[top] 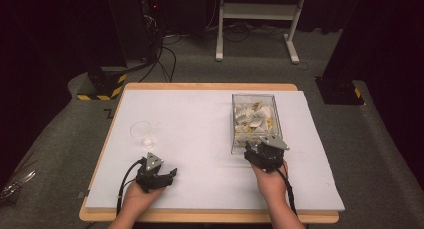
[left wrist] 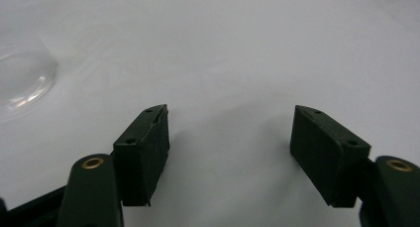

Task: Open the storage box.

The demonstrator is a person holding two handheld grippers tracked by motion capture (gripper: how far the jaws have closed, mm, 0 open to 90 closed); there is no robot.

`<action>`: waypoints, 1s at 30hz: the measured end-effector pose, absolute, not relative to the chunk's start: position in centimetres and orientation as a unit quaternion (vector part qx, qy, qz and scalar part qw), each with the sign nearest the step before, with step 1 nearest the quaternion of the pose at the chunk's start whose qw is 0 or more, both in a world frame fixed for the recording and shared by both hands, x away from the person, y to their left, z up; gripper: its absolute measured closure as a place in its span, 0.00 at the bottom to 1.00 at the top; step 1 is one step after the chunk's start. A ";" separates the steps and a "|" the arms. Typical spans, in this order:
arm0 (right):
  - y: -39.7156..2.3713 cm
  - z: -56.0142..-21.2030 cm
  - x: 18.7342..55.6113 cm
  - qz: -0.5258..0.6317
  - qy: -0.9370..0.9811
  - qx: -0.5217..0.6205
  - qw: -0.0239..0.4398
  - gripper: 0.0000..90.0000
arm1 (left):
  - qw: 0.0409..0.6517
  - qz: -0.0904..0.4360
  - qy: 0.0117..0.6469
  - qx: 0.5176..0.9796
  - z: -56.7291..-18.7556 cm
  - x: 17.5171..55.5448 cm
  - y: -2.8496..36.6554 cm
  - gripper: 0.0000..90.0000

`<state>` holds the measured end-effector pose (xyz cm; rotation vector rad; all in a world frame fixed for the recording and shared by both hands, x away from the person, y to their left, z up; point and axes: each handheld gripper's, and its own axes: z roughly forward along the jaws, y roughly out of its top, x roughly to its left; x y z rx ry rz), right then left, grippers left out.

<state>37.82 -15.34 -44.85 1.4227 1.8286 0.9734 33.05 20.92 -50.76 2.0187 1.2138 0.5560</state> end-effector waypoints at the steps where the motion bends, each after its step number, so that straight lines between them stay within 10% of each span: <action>1: -15.3 -44.9 37.9 0.367 0.691 0.540 0.311 0.28 | 0.353 0.215 0.469 0.781 -50.8 33.1 20.9 0.35; 30: -14.0 -45.3 38.7 0.356 0.661 0.572 0.330 0.32 | 0.354 0.213 0.470 0.780 -50.8 33.0 20.9 0.35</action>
